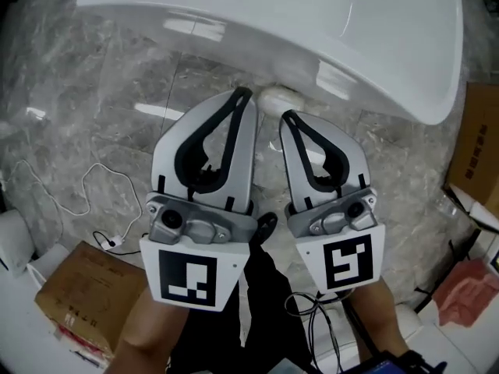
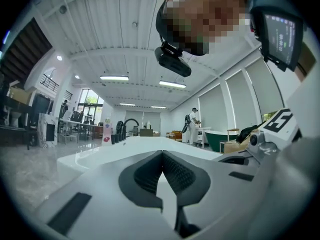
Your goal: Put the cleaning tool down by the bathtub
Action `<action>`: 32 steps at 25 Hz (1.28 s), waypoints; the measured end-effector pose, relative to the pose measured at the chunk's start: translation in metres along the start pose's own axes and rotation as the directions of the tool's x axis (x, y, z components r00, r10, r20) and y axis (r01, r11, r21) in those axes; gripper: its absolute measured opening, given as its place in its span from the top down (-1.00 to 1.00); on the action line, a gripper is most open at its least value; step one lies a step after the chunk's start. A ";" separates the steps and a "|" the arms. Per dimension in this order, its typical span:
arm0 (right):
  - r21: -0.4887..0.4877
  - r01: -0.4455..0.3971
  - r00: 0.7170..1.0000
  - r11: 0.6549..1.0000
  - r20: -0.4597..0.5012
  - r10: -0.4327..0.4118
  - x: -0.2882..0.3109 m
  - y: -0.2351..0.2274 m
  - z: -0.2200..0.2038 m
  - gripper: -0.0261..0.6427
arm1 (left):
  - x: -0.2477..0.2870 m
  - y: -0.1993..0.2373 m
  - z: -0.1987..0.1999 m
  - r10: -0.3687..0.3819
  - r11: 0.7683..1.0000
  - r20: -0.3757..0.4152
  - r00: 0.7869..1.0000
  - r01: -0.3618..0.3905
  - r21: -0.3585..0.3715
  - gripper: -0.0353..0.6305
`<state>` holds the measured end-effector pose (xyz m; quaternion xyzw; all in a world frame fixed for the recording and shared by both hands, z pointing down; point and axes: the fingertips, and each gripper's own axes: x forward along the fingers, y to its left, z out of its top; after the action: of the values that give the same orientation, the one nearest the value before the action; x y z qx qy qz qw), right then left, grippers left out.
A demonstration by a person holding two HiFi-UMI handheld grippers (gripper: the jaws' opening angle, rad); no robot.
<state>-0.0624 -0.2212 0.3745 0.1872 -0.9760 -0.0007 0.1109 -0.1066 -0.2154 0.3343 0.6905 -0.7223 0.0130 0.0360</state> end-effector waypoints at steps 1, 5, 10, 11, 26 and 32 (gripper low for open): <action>0.004 0.018 1.000 1.000 0.014 -0.018 -0.004 -0.002 0.013 0.88 | -0.003 -0.002 0.012 0.001 1.000 0.012 1.000 -0.001 0.005 0.85; 0.022 0.094 0.993 0.995 0.065 -0.096 -0.019 -0.013 0.057 0.89 | -0.012 -0.011 0.046 0.015 1.000 0.039 0.999 -0.016 0.021 0.85; 0.004 0.125 0.987 0.992 0.103 -0.124 -0.032 -0.014 0.083 0.89 | -0.019 -0.023 0.064 0.003 0.999 0.060 0.998 -0.005 0.032 0.85; 0.003 0.130 0.986 0.992 0.104 -0.129 -0.033 -0.013 0.084 0.89 | -0.021 -0.023 0.065 0.004 1.000 0.059 0.998 -0.006 0.031 0.85; 0.016 0.209 0.972 0.978 0.110 -0.209 -0.045 -0.024 0.078 0.89 | -0.020 -0.024 0.062 -0.022 0.999 0.065 0.998 0.020 0.028 0.85; 0.022 0.210 0.972 0.978 0.102 -0.211 -0.042 -0.026 0.068 0.89 | -0.016 -0.024 0.054 -0.030 0.999 0.054 0.998 0.029 0.026 0.85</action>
<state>-0.0299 -0.2327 0.2977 0.2897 -0.9552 -0.0168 0.0585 -0.0835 -0.2045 0.2786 0.7016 -0.7125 0.0027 0.0076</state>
